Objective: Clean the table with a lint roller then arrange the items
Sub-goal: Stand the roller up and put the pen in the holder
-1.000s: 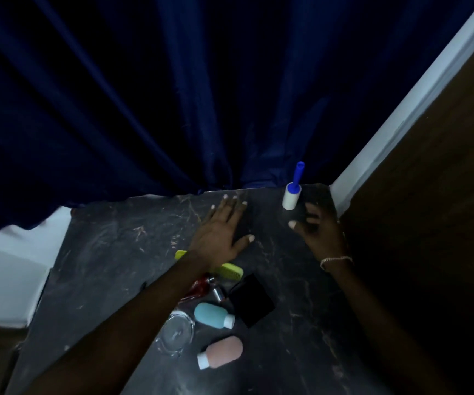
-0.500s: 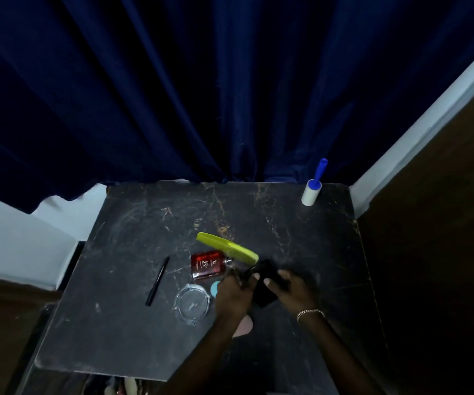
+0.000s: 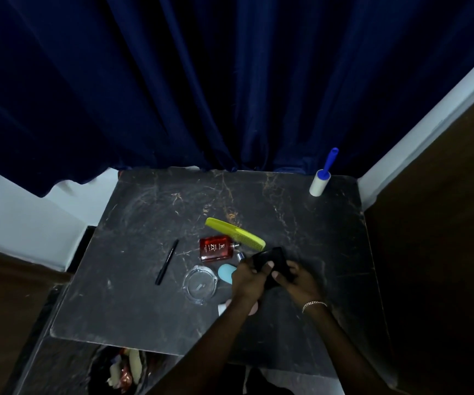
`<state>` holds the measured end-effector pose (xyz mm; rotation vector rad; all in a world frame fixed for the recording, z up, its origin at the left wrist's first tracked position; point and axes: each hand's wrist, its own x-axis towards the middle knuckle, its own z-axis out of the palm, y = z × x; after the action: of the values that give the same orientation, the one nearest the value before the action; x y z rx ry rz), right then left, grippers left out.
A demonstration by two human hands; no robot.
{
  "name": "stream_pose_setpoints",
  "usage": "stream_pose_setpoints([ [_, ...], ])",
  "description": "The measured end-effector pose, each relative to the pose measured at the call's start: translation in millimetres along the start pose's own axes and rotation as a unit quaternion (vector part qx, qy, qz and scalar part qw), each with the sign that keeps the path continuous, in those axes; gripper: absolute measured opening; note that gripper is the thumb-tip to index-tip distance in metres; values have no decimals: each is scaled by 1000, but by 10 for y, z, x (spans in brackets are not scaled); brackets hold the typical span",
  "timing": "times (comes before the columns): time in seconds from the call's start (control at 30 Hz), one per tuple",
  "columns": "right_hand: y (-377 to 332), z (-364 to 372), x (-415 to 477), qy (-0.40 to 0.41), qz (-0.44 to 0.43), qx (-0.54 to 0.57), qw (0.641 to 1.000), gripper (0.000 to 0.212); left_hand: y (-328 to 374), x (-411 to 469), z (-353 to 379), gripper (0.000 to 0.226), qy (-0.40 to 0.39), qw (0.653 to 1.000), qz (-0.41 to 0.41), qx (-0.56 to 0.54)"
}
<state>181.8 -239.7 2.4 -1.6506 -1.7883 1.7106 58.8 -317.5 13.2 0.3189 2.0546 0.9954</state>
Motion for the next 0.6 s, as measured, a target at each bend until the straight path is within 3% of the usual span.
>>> stream_pose_setpoints([
  [0.07,-1,-7,-91,-6,-19,19,1000,47,-10,7,-43,53,2,1000,3,-14],
  [0.17,-25,18,-233,3,-40,48,998,56,-31,64,-156,64,-3,999,38,-18],
  [0.33,-214,192,-439,20,-94,43,994,64,69,2,-506,31,-68,988,137,-12],
  [0.53,-569,572,-585,32,-165,-14,986,66,-36,40,-987,85,-57,983,173,-33],
  [0.6,-646,736,-630,26,-190,-14,981,63,-83,74,-1157,91,-59,982,169,-55],
])
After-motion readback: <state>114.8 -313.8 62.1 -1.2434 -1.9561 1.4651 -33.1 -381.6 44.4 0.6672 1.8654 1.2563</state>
